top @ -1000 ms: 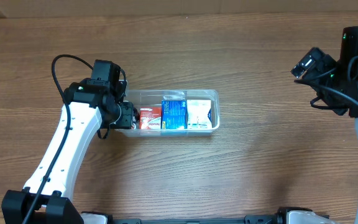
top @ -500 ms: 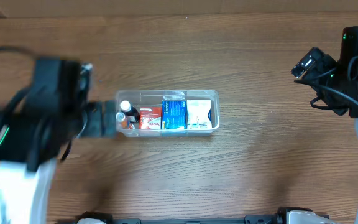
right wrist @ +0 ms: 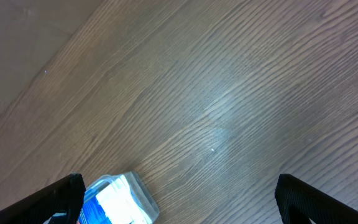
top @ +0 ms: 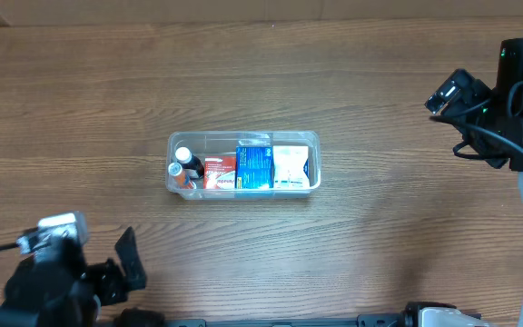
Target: Pack container
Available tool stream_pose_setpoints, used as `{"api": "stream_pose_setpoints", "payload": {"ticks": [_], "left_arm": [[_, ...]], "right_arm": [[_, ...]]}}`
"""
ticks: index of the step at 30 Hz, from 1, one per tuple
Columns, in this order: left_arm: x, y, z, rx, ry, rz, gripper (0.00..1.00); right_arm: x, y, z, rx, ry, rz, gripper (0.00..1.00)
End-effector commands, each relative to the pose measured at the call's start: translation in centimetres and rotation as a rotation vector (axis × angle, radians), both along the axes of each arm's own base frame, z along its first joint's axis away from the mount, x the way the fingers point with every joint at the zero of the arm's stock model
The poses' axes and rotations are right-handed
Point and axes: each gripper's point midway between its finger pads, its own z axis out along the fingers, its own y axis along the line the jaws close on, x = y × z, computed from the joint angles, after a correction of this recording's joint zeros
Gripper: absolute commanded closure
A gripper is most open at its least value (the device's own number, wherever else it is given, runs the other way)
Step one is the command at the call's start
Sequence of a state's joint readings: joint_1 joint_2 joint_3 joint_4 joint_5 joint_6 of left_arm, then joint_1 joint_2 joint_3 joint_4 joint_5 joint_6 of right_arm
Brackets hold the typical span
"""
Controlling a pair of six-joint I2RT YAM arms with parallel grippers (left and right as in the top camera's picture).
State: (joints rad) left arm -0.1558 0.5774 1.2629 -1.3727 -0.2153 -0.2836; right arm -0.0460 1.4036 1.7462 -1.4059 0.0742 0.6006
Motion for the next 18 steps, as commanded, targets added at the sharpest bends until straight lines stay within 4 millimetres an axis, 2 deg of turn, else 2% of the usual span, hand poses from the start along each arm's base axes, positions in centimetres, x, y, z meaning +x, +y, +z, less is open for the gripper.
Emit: {"api": "stream_pose_setpoints", "payload": {"ticks": [1,4,8,10,15,16,18], "left_arm": [[2.0,0.1,-0.9,0.014,-0.028,0.014,0.00],[3.5,-0.4,-0.9,0.084,-0.058,-0.059,0.00],[5.0,-1.3,0.3,0.166,-0.132,-0.162,0.00],[5.5,-1.5,-0.2,0.193,-0.171,-0.190,0.00],[6.9,-3.4,-4.2,0.215,-0.334,-0.321,0.00],[7.1,-3.8,-5.9,0.203,-0.372,-0.338,0.00],[7.3,-4.2,-7.8,0.195,-0.398,-0.352,0.00]], "right_arm": [[0.1,-0.1,0.4,-0.003,-0.014,0.002,0.00],[0.1,-0.1,0.4,-0.003,-0.014,0.002,0.00],[0.1,-0.1,0.4,-0.003,-0.014,0.002,0.00],[0.1,-0.1,0.4,-0.003,-0.014,0.002,0.00],[0.1,-0.1,0.4,-0.003,-0.014,0.002,0.00],[0.1,-0.1,0.4,-0.003,-0.014,0.002,0.00],[0.1,-0.1,0.4,-0.003,-0.014,0.002,0.00]]}}
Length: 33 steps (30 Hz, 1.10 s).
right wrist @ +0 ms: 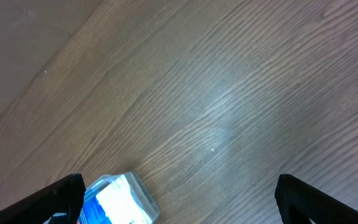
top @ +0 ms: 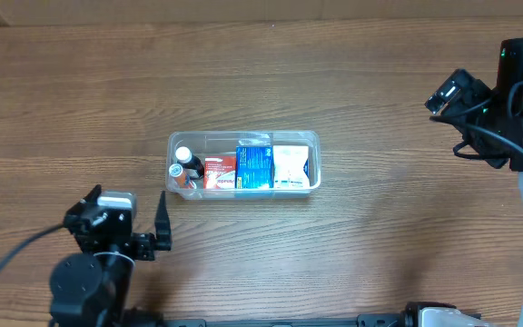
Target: Pack container
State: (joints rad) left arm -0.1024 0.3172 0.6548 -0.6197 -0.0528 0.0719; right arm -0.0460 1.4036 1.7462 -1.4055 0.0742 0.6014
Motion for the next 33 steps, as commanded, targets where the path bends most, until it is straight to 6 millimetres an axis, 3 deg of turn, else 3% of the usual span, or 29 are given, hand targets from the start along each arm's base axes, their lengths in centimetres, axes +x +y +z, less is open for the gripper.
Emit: {"api": "stream_pose_setpoints", "payload": {"ticks": [1,9,15,33], "left_arm": [[-0.1,-1.5,-4.6,0.010,-0.019,-0.101,0.00],[0.5,-1.6,-10.0,-0.046,-0.045,-0.088,0.00],[1.7,-1.9,-12.1,-0.059,-0.067,-0.097,0.00],[1.7,-1.9,-12.1,-0.059,-0.065,-0.097,0.00]], "right_arm": [[0.1,-0.1,0.4,-0.004,-0.013,0.003,0.00],[0.1,-0.1,0.4,-0.004,-0.013,0.003,0.00],[0.1,-0.1,0.4,-0.004,-0.013,0.003,0.00],[0.0,-0.2,0.3,-0.008,-0.008,0.001,0.00]]}}
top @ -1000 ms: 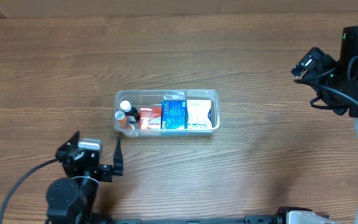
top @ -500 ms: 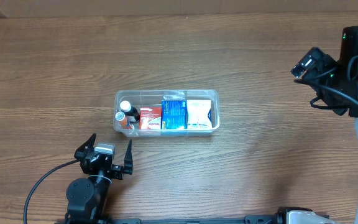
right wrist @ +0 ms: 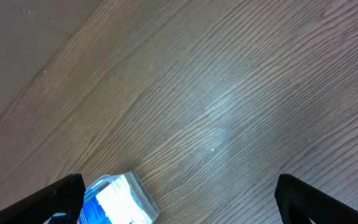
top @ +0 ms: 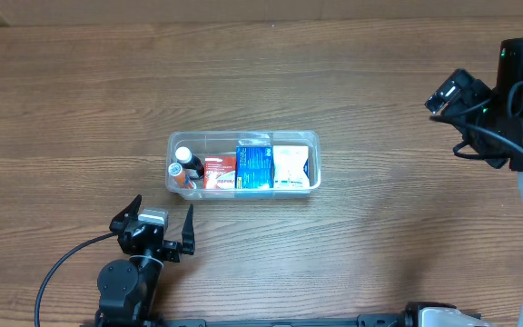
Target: Pack container
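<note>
A clear plastic container (top: 309, 138) lies mid-table. It holds a white-capped bottle (top: 182, 154), a red box (top: 220, 171), a blue box (top: 254, 165) and a white box (top: 291, 166). My left gripper (top: 162, 211) is open and empty on the near side of the container's left end, a short way off, with its fingers pointing toward it. My right gripper (right wrist: 179, 208) hangs wide open and empty over bare wood at the far right. One corner of the container (right wrist: 143, 200) shows by its left finger (right wrist: 61, 198).
The wooden table (top: 379, 227) runs in all directions round the container. The right arm's body (top: 507, 100) stands at the right edge. A cable (top: 62, 272) trails from the left arm at the near edge.
My left gripper has moved right along the near side and now faces the container's left end more squarely. It is still open. The right arm and the container's contents have not moved.
My left arm was low in the near-left corner with its gripper open. It then stood nearer the container, left of its end. Now it is below the container's left end. The right arm stayed still and open throughout.
</note>
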Available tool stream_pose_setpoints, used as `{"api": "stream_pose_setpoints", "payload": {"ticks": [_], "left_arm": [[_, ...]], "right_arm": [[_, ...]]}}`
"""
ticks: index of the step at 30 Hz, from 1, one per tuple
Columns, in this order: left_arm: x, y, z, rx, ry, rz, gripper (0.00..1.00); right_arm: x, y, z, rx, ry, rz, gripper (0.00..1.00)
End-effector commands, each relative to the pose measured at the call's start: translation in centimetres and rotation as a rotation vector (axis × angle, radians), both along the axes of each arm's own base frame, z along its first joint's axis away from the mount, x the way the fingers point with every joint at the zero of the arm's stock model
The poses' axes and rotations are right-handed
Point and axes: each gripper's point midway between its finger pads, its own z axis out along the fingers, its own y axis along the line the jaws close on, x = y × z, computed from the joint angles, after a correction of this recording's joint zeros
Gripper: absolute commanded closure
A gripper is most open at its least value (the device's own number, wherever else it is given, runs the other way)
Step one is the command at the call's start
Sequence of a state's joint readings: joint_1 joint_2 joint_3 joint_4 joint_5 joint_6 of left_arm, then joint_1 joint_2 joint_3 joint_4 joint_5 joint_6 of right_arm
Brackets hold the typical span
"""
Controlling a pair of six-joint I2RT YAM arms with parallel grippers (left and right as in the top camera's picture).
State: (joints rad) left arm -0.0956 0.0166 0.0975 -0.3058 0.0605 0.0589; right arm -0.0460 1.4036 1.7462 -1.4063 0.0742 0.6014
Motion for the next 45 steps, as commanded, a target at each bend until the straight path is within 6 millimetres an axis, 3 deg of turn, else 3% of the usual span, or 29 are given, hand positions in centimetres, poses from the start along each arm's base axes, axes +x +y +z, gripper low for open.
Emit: {"api": "stream_pose_setpoints", "payload": {"ticks": [1,3,6,8,10,12,16,20,25,36,45], "left_arm": [[0.0,0.1,0.1,-0.013,-0.011,0.003,0.00],[0.0,0.1,0.1,-0.013,-0.011,0.003,0.00],[0.0,0.1,0.1,-0.013,-0.011,0.003,0.00],[0.0,0.1,0.1,-0.013,-0.011,0.003,0.00],[0.0,0.1,0.1,-0.013,-0.011,0.003,0.00],[0.0,0.1,0.1,-0.013,-0.011,0.003,0.00],[0.0,0.1,0.1,-0.013,-0.011,0.003,0.00],[0.0,0.1,0.1,-0.013,-0.011,0.003,0.00],[0.0,0.1,0.1,-0.013,-0.011,0.003,0.00],[0.0,0.1,0.1,-0.013,-0.011,0.003,0.00],[0.0,0.1,0.1,-0.013,-0.011,0.003,0.00]], "right_arm": [[-0.3,-0.7,0.2,-0.034,0.008,-0.016,0.00],[-1.2,-1.2,0.3,-0.060,0.020,-0.032,0.00],[-1.4,-1.4,2.8,-0.105,-0.148,-0.046,0.00],[-1.9,-0.7,4.6,-0.146,-0.298,0.025,0.00],[-2.9,0.2,4.6,-0.188,-0.410,0.117,0.00],[-5.1,0.3,2.1,-0.242,-0.477,0.167,0.00],[-8.4,0.3,-5.1,-0.270,-0.499,0.185,0.00],[-9.7,1.2,-10.8,-0.239,-0.543,0.219,0.00],[-10.5,2.2,-15.1,-0.201,-0.566,0.264,0.00],[-10.2,2.5,-19.3,-0.193,-0.582,0.275,0.00],[-10.4,2.5,-19.7,-0.190,-0.563,0.276,0.00]]}}
